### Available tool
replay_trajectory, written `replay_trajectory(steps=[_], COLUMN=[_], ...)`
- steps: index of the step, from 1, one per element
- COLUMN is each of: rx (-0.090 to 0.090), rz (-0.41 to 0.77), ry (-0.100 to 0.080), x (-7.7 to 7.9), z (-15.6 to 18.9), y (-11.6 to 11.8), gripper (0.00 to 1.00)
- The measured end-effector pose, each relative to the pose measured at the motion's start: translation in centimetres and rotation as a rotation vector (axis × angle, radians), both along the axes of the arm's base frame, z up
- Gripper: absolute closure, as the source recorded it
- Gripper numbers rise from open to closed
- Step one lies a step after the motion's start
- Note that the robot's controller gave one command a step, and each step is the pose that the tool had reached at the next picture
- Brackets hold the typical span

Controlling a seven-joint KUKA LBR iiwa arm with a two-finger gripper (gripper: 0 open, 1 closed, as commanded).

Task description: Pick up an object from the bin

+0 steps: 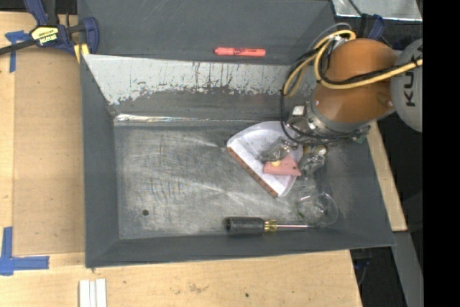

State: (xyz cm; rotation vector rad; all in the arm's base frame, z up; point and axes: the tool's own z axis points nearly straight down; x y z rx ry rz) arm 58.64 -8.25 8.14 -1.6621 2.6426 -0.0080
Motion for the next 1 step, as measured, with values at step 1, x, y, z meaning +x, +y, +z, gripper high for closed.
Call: replay_trajectory(steps=[1], rx=[-0.002], rz=[0.001], ry=[0.006], x=[-0.1], z=[0.54], y=[-0.01], gripper=[1.0])
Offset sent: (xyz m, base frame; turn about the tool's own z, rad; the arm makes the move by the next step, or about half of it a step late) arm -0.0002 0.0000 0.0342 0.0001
